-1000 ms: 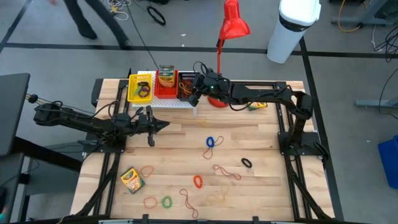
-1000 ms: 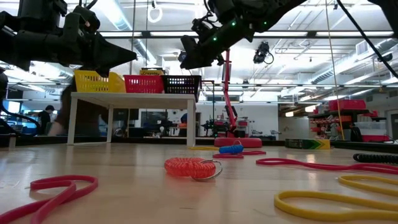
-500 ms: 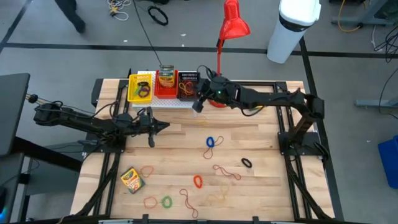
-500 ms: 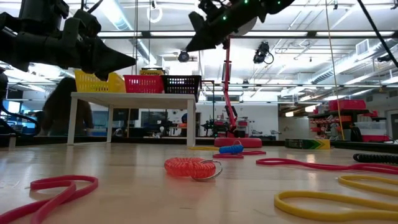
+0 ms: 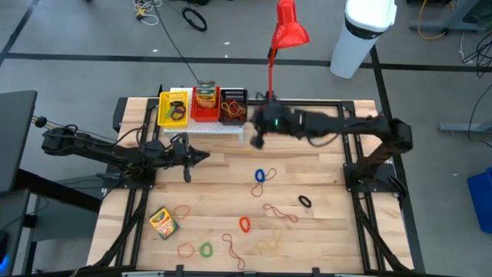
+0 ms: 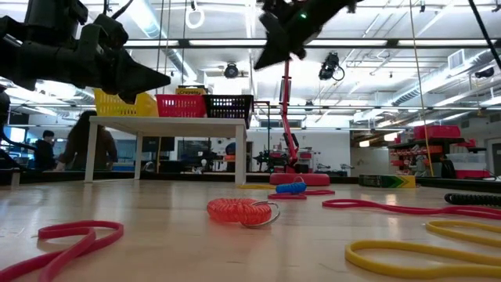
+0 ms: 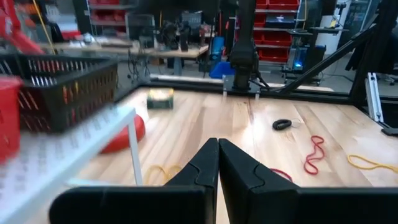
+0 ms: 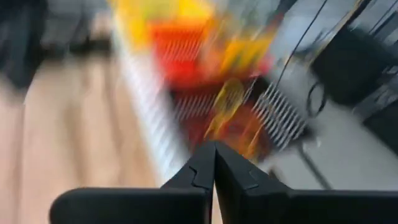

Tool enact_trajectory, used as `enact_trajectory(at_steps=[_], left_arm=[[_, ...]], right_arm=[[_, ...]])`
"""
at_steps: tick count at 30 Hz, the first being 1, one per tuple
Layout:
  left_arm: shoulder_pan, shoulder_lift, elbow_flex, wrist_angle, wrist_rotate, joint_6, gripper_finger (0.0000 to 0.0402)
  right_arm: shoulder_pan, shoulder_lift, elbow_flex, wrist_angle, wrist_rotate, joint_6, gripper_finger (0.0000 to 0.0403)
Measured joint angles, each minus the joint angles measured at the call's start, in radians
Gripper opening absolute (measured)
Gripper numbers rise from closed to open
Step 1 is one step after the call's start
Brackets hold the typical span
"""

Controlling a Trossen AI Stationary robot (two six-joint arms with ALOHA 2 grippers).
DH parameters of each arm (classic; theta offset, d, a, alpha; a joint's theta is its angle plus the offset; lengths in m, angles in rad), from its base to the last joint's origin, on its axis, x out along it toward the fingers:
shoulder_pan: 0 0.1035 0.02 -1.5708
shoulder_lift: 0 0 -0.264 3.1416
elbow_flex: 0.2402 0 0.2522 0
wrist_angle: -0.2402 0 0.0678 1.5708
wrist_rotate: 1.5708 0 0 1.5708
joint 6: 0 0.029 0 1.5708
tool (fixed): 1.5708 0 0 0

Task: Pick & Place Office Desk Supplies
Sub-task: Put the red rubber band into the black bin on the shelf

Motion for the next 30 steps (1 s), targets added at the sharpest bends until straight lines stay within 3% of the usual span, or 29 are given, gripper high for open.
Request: enact_trajectory(at_steps=[6,11,16,20,27,30], left_arm=[[0.000,0.050,0.000,-0.068,0.027,-0.028,0.0018],[0.000,0.137,0.000,-0.005,0.027,0.007,0.0017],[0.000,0.241,0.000,0.141,0.027,0.008,0.0012],[0.000,0.315,0.001,0.220,0.027,0.008,0.0012],[0.000,0.395,0.001,0.283,0.027,0.009,0.0012],[0.000,0.405,0.001,0.300,0.027,0.019,0.0012]], right_arm=[[0.156,-0.057,-0.269,0.027,0.048,0.131,0.0008],[0.294,-0.057,-0.444,0.054,0.108,0.260,0.0006],[0.329,-0.051,-0.549,0.065,0.008,0.309,0.0030],[0.321,-0.017,-0.566,0.102,0.000,0.236,0.0080],[0.297,0.083,-0.507,0.140,-0.078,0.093,0.0226],[0.270,0.127,-0.482,0.117,-0.129,0.045,0.0265]])
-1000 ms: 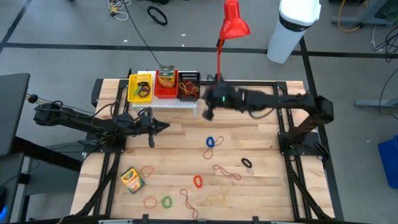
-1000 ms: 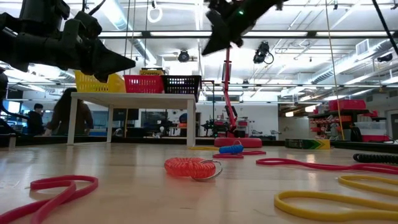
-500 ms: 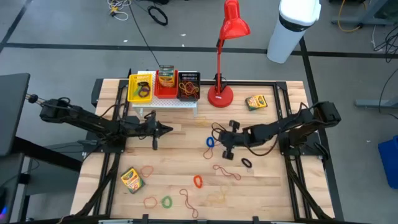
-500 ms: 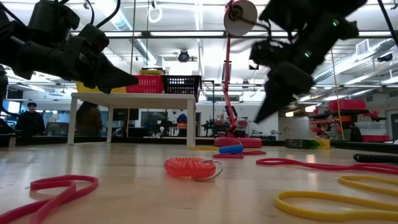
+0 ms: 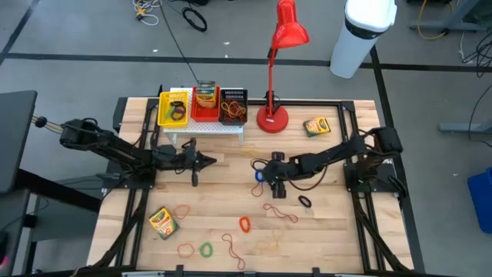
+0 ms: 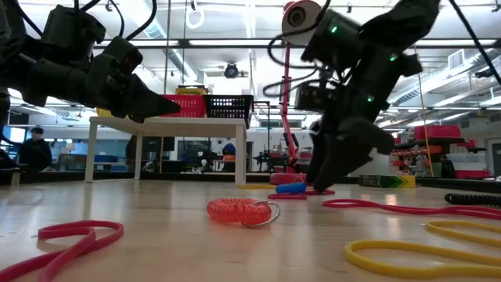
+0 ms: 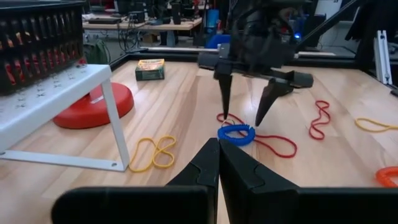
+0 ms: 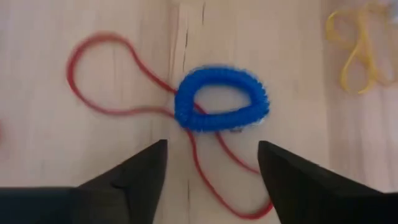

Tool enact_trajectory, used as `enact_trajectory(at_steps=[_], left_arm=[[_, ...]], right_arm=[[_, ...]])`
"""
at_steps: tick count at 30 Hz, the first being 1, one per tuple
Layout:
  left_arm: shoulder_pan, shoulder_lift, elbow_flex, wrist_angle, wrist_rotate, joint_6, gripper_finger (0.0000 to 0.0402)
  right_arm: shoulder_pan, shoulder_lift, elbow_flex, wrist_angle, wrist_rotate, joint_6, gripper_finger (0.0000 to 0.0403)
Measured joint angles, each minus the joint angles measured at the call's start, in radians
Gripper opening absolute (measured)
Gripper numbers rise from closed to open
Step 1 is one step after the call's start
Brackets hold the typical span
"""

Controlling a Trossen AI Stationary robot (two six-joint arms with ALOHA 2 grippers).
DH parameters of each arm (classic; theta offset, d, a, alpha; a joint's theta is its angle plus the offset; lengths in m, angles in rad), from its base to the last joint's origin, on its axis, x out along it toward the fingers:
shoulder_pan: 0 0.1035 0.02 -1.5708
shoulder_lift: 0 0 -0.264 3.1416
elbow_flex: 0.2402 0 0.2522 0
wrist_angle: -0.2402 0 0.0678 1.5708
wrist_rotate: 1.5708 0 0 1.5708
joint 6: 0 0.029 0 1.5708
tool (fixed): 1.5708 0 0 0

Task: Pick & Place Office Desk Supplies
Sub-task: Put the red rubber band into the black bin on the shelf

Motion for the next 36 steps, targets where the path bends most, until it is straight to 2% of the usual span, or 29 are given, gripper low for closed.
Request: enact_trajectory(at_steps=[4,12,18,27,30,36], left_arm=[[0.000,0.001,0.000,0.000,0.000,0.005,0.0012],[0.000,0.001,0.000,0.005,0.000,0.008,0.0012],[0.000,0.001,0.000,0.005,0.000,0.009,0.0012],[0.000,-0.031,0.000,0.009,-0.028,0.008,0.0012],[0.000,-0.059,-0.001,0.010,-0.027,0.008,0.0012],[0.000,-0.097,-0.001,-0.002,-0.028,0.016,0.0012]], right_arm=[[-0.034,0.021,0.018,-0.010,-0.035,-0.003,0.0261],[-0.079,0.027,0.020,-0.039,-0.166,0.015,0.0159],[-0.081,0.055,0.025,-0.061,-0.208,0.028,0.0110],[-0.070,-0.004,0.017,-0.113,-0.186,0.049,0.0008],[-0.036,-0.035,0.015,-0.131,-0.170,0.050,0.0014],[0.086,-0.080,0.015,-0.144,-0.064,0.051,0.0005]])
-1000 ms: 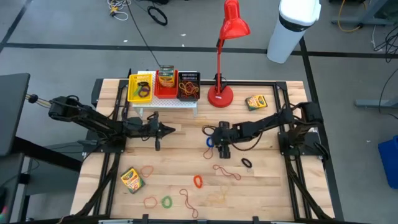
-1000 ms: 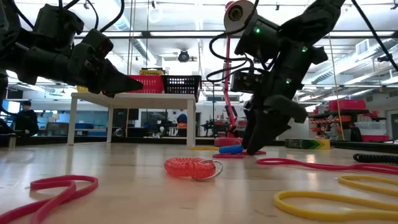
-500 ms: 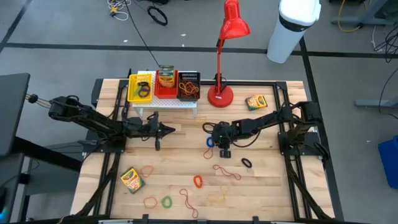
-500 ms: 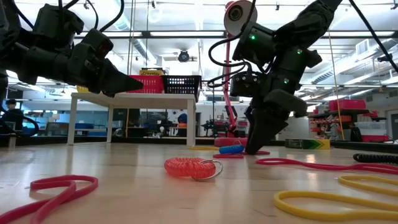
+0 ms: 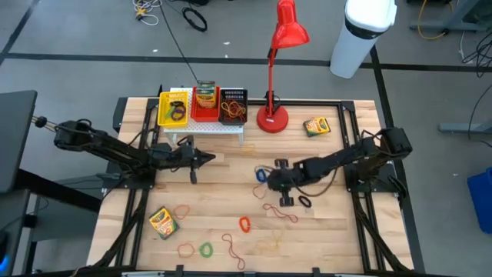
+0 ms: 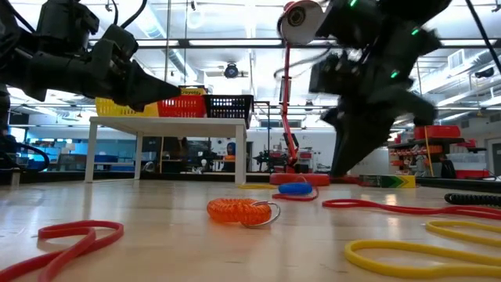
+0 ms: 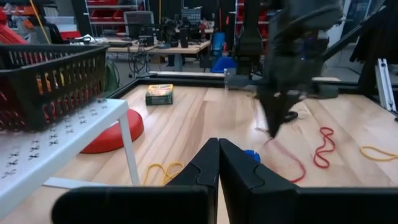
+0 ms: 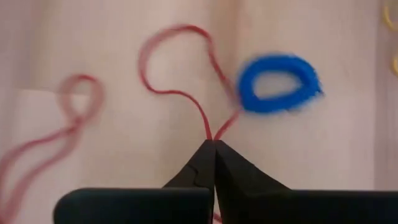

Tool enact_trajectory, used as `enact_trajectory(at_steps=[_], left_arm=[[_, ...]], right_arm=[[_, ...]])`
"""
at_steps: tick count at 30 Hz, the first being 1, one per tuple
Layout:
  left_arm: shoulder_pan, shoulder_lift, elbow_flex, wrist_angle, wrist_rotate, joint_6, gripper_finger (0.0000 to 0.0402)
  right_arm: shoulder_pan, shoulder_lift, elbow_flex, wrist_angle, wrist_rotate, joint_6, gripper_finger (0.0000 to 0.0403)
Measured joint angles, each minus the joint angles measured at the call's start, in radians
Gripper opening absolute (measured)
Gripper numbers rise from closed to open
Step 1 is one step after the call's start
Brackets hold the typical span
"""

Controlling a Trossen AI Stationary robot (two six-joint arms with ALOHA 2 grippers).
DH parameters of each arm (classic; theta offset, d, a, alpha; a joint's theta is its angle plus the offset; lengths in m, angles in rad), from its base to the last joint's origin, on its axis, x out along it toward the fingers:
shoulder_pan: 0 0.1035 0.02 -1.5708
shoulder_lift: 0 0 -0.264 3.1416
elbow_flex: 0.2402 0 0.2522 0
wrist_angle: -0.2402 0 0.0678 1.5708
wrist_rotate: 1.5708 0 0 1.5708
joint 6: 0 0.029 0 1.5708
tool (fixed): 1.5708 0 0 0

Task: Pick & Place Office Desk Supplies
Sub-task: Put the red rubber band into the black bin on the shelf

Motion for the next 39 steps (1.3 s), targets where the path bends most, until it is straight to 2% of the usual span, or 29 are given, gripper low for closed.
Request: enact_trajectory(at_steps=[8,17,19,25,34,39], left_arm=[[0.000,-0.037,0.000,-0.050,-0.020,0.000,0.0012],[0.000,-0.039,0.000,-0.077,-0.059,-0.001,0.0012],[-0.001,-0.039,0.000,-0.070,-0.085,0.000,0.0012],[-0.020,-0.069,0.000,-0.052,-0.251,0.034,0.0006],[-0.019,-0.110,0.000,-0.057,-0.430,0.043,0.0006],[-0.020,-0.111,0.000,-0.051,-0.431,0.053,0.0006]], right_arm=[[0.113,-0.005,0.002,0.085,0.115,-0.001,0.0005],[0.136,-0.005,0.002,0.153,0.159,0.000,0.0003],[0.136,-0.005,0.002,0.216,0.182,-0.029,0.0002],[0.050,-0.005,0.008,0.481,0.163,-0.119,0.0002],[-0.137,-0.005,0.239,0.455,0.312,-0.182,0.0001],[-0.276,0.035,0.413,0.361,0.318,-0.217,0.0001]])
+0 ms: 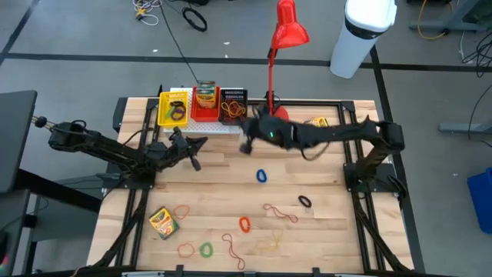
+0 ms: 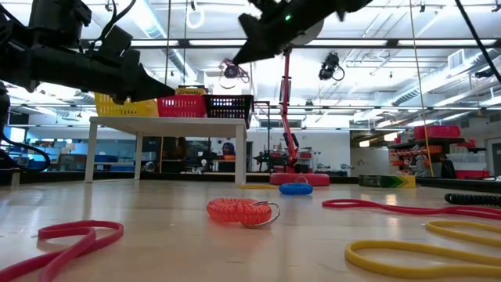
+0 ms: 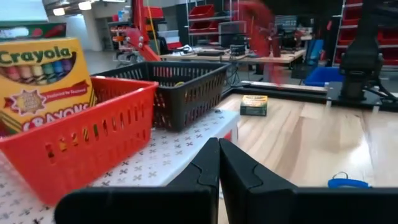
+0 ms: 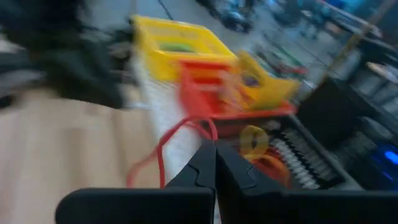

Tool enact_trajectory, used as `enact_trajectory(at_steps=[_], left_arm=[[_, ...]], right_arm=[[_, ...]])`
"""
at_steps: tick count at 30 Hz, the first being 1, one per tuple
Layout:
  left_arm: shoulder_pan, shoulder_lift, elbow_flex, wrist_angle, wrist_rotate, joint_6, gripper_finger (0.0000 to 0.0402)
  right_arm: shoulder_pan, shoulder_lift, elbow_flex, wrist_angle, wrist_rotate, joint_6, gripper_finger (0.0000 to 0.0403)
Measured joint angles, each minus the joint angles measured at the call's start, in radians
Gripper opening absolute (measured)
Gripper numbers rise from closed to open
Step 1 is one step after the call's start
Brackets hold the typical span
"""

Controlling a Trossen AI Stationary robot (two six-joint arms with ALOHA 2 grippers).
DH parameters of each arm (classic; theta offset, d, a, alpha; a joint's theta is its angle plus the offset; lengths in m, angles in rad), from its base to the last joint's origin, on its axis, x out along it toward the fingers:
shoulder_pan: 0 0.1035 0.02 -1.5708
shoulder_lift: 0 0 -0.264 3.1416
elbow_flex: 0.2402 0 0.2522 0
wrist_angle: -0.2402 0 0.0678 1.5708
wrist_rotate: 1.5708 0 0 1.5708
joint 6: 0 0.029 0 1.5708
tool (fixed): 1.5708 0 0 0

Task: Pick & Place Office Desk Supplies
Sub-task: Put the red rubber band into the black bin on the shelf, then put the orange rubber band into the black bin on the shelf

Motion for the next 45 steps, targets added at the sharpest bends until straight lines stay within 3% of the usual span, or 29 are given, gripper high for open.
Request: enact_trajectory(at_steps=[10,16,31,35,40,45], left_arm=[[-0.001,0.000,0.000,0.010,0.076,0.016,0.0006],[-0.024,0.000,0.000,0.010,0.076,0.023,0.0007],[-0.033,0.000,0.000,0.008,0.084,0.037,0.0008],[-0.041,0.000,0.000,-0.005,0.084,0.037,0.0008],[-0.079,0.000,0.000,-0.007,0.123,0.067,0.0009],[-0.107,0.000,0.001,-0.010,0.182,0.041,0.0009]], right_arm=[[-0.182,0.185,0.287,-0.130,-0.097,0.007,0.0001],[-0.200,0.229,0.323,-0.165,-0.106,0.013,0.0008],[-0.194,0.206,0.322,-0.182,-0.095,0.058,0.0162],[-0.157,0.119,0.289,-0.224,-0.111,0.046,0.0132],[-0.109,-0.012,0.064,-0.128,-0.206,0.046,0.0018],[-0.042,-0.144,-0.228,0.081,-0.177,0.090,0.0023]])
